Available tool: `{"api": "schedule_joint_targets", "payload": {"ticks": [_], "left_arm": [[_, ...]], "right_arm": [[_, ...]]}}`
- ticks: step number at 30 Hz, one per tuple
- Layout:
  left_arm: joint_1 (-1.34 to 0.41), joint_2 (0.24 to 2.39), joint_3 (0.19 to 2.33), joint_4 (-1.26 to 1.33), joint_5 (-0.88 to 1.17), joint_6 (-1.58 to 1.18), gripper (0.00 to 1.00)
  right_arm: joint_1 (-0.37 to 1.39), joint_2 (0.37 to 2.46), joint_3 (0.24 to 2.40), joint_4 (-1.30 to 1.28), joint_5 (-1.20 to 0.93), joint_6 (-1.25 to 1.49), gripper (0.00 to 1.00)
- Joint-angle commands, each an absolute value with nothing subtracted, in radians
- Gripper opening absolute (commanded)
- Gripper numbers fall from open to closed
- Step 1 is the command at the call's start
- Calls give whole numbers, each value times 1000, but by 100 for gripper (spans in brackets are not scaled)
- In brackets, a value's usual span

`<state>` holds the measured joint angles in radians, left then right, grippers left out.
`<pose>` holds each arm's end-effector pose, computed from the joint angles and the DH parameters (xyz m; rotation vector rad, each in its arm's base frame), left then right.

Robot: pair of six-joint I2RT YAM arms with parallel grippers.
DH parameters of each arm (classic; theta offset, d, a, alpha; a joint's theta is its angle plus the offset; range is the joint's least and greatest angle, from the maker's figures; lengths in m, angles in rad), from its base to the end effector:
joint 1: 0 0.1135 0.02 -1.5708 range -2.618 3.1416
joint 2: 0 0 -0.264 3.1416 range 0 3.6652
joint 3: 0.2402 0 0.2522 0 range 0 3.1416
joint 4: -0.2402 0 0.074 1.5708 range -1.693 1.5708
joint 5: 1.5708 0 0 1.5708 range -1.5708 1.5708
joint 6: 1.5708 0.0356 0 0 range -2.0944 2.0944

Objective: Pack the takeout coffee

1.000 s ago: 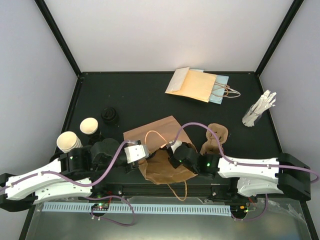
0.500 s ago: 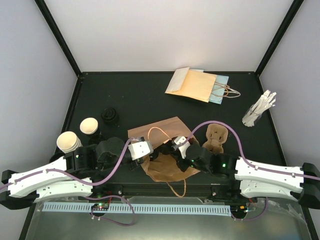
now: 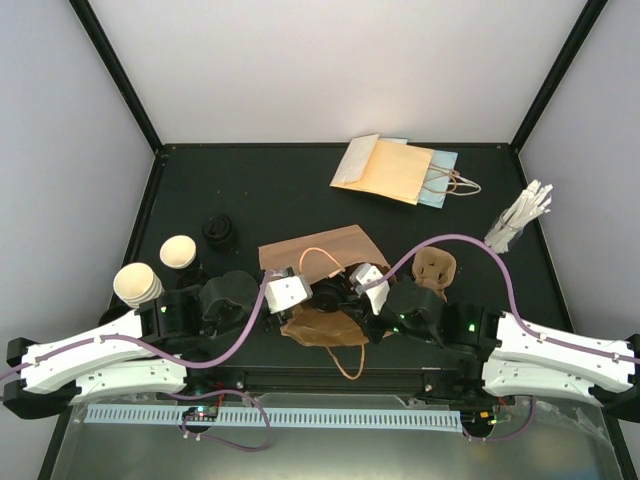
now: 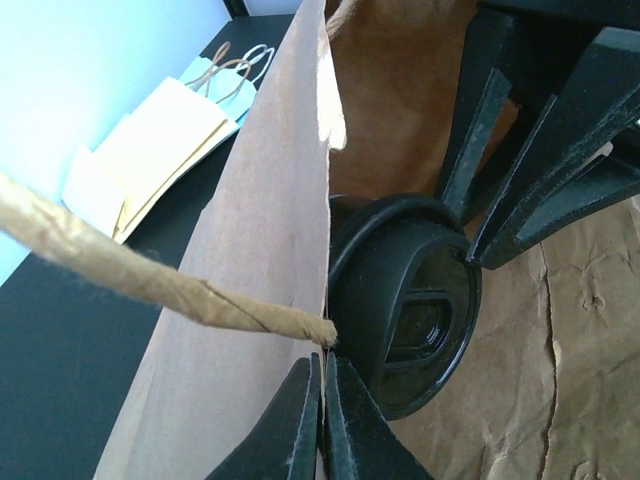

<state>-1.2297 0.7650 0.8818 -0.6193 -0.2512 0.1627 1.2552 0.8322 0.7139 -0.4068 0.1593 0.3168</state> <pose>0.0622 -0.1487 0.3322 1.2115 1.6910 -0.3985 0.0634 0.1760 0.2847 -0.8980 1.9937 0.7675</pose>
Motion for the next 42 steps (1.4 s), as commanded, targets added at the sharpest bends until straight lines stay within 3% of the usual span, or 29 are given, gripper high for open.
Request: {"api": "schedule_joint_targets", "payload": {"ticks": [1, 10, 22, 28, 42], "left_arm": [[-1223, 756, 915, -601, -267, 177, 2], [-1221, 724, 902, -603, -230, 173, 2], [-1197, 722, 898, -609, -277, 147, 2], [-1070, 786, 976, -629, -190, 157, 2], [-673, 989, 1199, -670, 105, 59, 2]], "right_arm": [[1258, 849, 786, -479, 241, 350, 8], [1258, 874, 812, -576, 379, 371, 9], [1258, 798, 845, -518, 98, 366, 8], [1258, 796, 984, -623, 36, 388, 8], [1258, 772, 1371, -824, 123, 481, 8]]}}
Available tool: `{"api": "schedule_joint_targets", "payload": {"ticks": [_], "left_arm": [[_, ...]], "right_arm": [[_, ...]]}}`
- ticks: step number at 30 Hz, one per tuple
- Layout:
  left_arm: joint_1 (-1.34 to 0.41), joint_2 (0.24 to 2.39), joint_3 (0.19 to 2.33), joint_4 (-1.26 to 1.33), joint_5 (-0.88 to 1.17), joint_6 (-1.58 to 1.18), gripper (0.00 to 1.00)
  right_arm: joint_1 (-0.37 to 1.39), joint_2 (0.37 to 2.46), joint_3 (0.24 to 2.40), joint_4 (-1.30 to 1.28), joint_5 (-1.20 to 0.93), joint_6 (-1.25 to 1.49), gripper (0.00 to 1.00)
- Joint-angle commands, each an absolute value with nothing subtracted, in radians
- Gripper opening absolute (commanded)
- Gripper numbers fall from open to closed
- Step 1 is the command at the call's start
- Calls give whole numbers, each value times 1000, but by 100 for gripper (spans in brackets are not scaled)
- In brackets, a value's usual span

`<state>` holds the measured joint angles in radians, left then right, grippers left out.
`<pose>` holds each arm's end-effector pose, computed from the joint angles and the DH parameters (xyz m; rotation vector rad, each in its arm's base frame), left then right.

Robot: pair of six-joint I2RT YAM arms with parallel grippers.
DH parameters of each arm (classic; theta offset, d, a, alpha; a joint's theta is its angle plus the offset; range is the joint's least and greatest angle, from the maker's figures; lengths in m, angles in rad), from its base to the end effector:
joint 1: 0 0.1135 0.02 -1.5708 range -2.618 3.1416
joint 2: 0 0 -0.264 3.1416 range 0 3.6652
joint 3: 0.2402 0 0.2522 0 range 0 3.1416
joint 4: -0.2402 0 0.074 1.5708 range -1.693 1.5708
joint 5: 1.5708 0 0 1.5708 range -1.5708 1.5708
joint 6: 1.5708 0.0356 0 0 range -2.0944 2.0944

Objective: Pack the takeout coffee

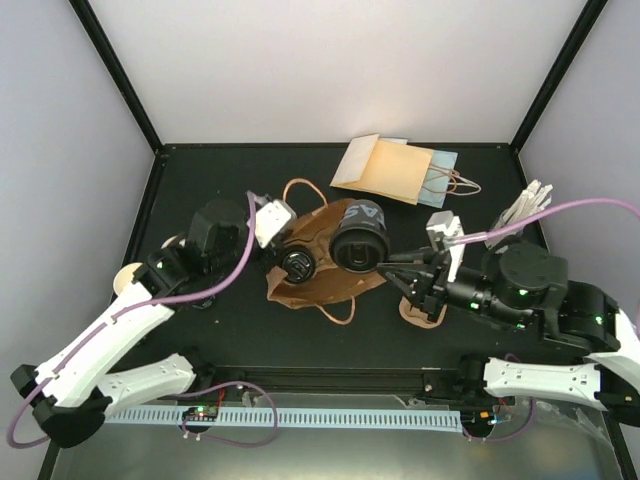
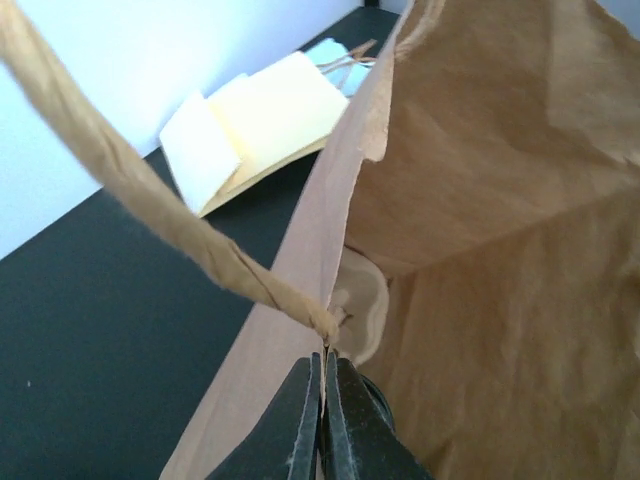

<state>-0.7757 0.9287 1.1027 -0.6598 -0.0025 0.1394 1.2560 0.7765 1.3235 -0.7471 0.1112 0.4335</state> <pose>0.1355 -0.1328 0.3752 0.9173 1.8664 -0.3897 0.0399 0.1099 0.4554 -0.6838 1.7853 1.0970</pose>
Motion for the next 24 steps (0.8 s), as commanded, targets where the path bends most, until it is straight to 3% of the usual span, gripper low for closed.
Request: {"api": "schedule_joint_targets", "payload": {"ticks": [1, 6, 12, 24], "left_arm": [[-629, 1011, 1222, -672, 132, 35, 2], [-435, 1105, 1306, -655, 278, -83, 1], [-283, 1170, 1317, -592, 435, -159, 2], [-198, 1226, 1284, -521, 530, -154, 2]], "right_arm": [[1258, 772, 1382, -837, 108, 496, 8], [1258, 780, 1391, -909, -12, 575, 9], [1258, 771, 1232, -871, -134, 693, 9], [1089, 851, 620, -12, -546, 1084, 4]]}}
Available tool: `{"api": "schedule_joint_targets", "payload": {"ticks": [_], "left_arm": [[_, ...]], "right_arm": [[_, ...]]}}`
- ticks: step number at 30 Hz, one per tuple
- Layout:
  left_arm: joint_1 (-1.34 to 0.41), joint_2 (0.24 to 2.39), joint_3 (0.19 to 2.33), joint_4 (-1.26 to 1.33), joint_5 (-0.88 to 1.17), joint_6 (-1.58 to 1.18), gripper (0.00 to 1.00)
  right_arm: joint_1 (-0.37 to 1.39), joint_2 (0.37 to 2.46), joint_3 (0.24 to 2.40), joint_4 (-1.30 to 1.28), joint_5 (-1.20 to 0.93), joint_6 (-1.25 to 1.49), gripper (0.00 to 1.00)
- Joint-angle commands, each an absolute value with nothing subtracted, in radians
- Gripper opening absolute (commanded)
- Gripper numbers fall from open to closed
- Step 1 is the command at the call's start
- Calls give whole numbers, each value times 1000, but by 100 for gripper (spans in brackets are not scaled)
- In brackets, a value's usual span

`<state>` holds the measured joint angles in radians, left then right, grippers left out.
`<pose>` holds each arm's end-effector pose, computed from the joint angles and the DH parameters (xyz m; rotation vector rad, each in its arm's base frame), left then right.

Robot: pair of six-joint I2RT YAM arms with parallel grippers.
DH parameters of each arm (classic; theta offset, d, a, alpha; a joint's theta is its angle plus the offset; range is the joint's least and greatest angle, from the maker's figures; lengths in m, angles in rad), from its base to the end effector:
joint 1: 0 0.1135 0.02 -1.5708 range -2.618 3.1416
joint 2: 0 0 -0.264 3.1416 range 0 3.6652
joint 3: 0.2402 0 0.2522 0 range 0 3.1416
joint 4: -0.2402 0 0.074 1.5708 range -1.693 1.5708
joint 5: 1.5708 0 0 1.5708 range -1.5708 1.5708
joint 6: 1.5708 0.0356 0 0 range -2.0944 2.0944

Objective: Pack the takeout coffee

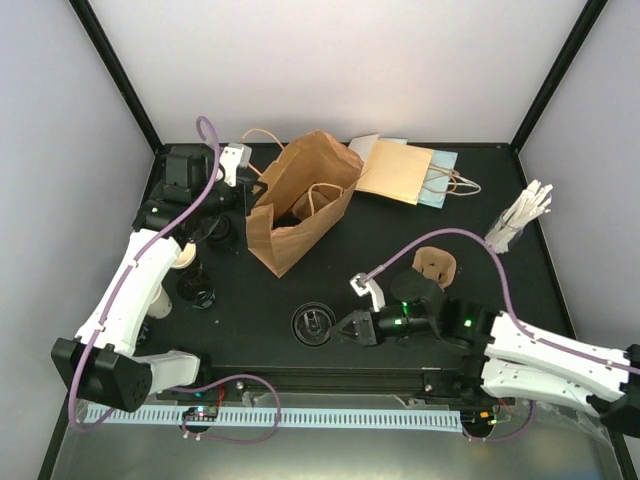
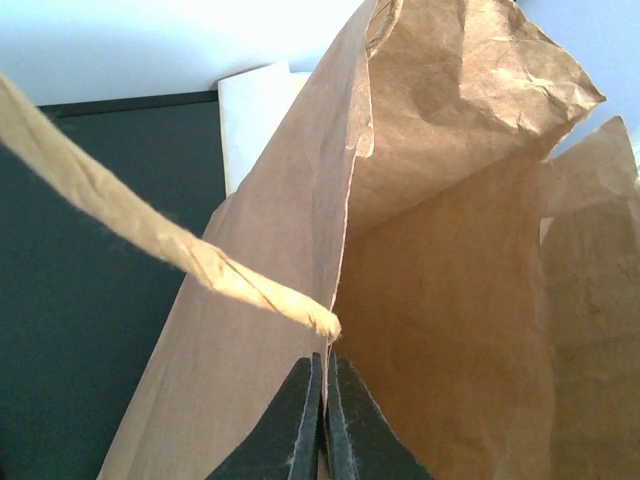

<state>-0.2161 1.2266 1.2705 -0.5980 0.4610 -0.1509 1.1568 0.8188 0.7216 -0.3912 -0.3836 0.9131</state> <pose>0.2535 -0.0719 0.3770 0.3466 2.1122 -0.7055 0.0617 0.1736 0.2920 -0.5844 2.4086 1.5164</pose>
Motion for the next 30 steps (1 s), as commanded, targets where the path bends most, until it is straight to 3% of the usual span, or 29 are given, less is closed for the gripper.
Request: {"api": "schedule_joint_targets", "payload": {"ticks": [1, 15, 23, 30], "left_arm": [[-197, 1224, 1279, -516, 537, -152, 1], [-182, 1219, 1230, -478, 594, -141, 2], [-181, 1225, 1215, -454, 613, -146, 2], [-181, 1218, 1218, -451, 618, -150, 2]], "right_arm": [[1071, 871, 593, 43, -566, 1104, 4], [925, 1148, 296, 561, -692, 1277, 4], [901, 1312, 233, 722, -714, 1307, 5], [900, 1269, 279, 552, -692, 1221, 39]]}}
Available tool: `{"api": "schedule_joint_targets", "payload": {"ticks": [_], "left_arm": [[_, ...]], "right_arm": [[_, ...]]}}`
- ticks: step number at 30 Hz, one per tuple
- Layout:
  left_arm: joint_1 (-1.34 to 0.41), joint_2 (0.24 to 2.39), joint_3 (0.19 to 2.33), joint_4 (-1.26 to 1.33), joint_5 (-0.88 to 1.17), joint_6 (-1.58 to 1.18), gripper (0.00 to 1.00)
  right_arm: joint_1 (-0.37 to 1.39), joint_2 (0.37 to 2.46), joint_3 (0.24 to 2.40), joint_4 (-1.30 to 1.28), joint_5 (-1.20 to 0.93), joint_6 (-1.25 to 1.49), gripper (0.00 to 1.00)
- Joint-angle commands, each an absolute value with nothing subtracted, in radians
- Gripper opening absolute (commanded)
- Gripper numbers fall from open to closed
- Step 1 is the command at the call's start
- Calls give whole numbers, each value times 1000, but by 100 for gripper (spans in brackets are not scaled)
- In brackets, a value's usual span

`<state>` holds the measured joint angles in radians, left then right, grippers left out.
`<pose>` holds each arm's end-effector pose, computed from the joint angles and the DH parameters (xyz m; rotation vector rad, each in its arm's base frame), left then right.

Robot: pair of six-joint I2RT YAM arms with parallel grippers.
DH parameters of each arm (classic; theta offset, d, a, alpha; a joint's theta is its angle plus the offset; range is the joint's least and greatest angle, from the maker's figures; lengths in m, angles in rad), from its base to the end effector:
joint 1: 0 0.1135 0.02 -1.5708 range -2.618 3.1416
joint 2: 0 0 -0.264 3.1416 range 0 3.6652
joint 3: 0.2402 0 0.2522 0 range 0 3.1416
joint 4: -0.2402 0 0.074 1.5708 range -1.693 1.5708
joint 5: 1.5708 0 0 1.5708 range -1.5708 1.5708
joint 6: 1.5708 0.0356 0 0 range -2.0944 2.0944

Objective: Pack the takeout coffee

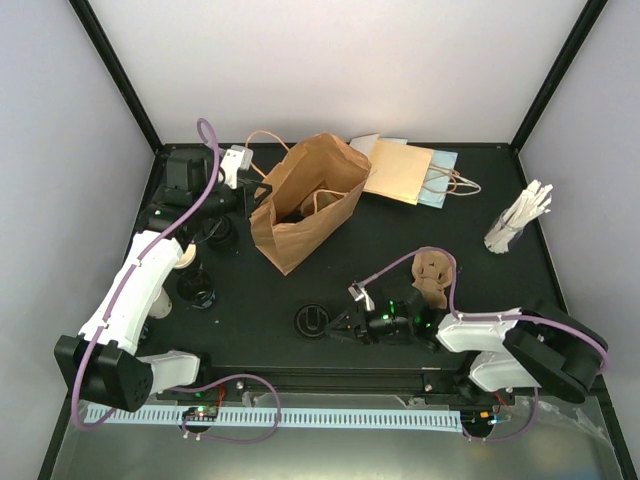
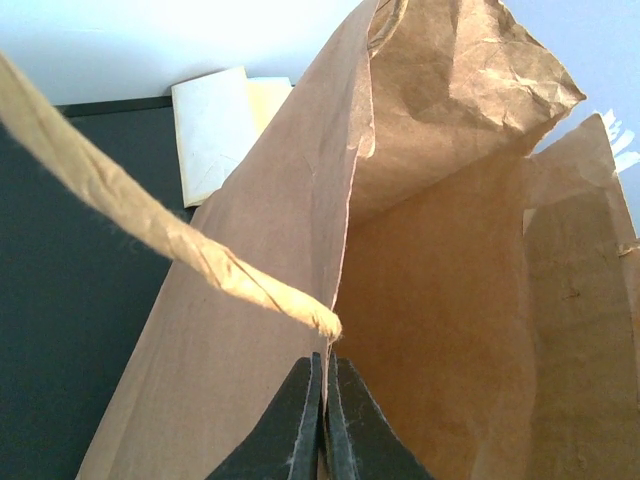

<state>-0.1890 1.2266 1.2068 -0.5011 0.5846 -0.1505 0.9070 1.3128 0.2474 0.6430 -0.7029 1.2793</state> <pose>0.2585 -0.0695 0.3656 0.3999 2.0594 -0.8152 0.1150 0.1843 0.1420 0.1173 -2.5070 -1.8146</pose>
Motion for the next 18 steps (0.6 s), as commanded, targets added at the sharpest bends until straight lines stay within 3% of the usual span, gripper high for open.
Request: {"api": "schedule_joint_targets", "payload": {"ticks": [1, 9, 18], "left_arm": [[-181, 1218, 1218, -450, 617, -150, 2], [-181, 1221, 1216, -449, 617, -155, 2], [-180, 1215, 1199, -457, 620, -149, 2]], "right_arm": [[899, 1244, 296, 492, -681, 1192, 42], [901, 1108, 442, 60, -601, 977, 80], [901, 1016, 591, -351, -443, 714, 87]]}}
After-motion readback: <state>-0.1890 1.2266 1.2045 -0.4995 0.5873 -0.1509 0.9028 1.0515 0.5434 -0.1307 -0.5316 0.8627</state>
